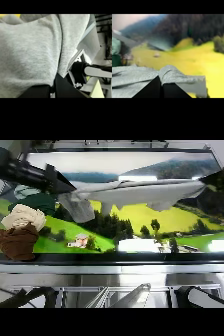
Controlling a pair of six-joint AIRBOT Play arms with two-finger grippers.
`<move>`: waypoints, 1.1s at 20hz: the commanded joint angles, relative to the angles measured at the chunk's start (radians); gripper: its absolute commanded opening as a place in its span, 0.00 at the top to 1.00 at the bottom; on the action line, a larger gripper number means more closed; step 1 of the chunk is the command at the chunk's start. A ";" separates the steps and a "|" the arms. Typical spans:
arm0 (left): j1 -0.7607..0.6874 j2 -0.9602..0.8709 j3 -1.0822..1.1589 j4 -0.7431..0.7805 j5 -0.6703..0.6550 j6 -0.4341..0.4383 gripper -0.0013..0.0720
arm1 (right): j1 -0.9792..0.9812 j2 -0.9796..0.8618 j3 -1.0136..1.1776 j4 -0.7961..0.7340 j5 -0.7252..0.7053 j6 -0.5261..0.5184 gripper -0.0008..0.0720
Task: Fold the shirts.
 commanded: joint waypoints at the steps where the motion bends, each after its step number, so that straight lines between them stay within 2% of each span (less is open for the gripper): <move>1: 0.074 0.193 0.106 -0.009 0.030 -0.032 0.95 | -0.080 0.283 0.001 0.111 0.103 -0.040 0.97; 5: 0.141 0.353 0.146 -0.005 -0.010 0.007 0.95 | -0.081 0.532 0.001 0.122 0.010 -0.041 0.97; 8: 0.173 0.365 0.029 -0.005 -0.013 0.026 0.95 | -0.004 0.480 -0.001 0.119 -0.003 -0.040 0.97; 11: 0.176 0.260 -0.156 -0.006 -0.044 0.048 0.95 | 0.159 0.290 -0.002 0.071 -0.005 -0.040 0.96; 15: 0.119 -0.022 -0.364 -0.005 -0.070 0.122 0.94 | 0.337 -0.094 -0.002 0.028 -0.017 -0.040 0.96; 18: 0.081 -0.298 -0.410 -0.005 -0.131 0.175 0.95 | 0.380 -0.416 0.000 0.031 -0.137 -0.041 0.96; 20: 0.079 -0.510 -0.331 -0.007 -0.113 0.219 0.94 | 0.373 -0.576 0.021 0.048 -0.213 -0.071 0.96; 21: 0.084 -0.605 -0.261 -0.010 -0.066 0.225 0.87 | 0.365 -0.626 0.040 0.070 -0.212 -0.080 0.95; 22: 0.092 -0.695 -0.171 -0.011 0.004 0.217 0.52 | 0.354 -0.655 0.063 0.089 -0.207 -0.086 0.69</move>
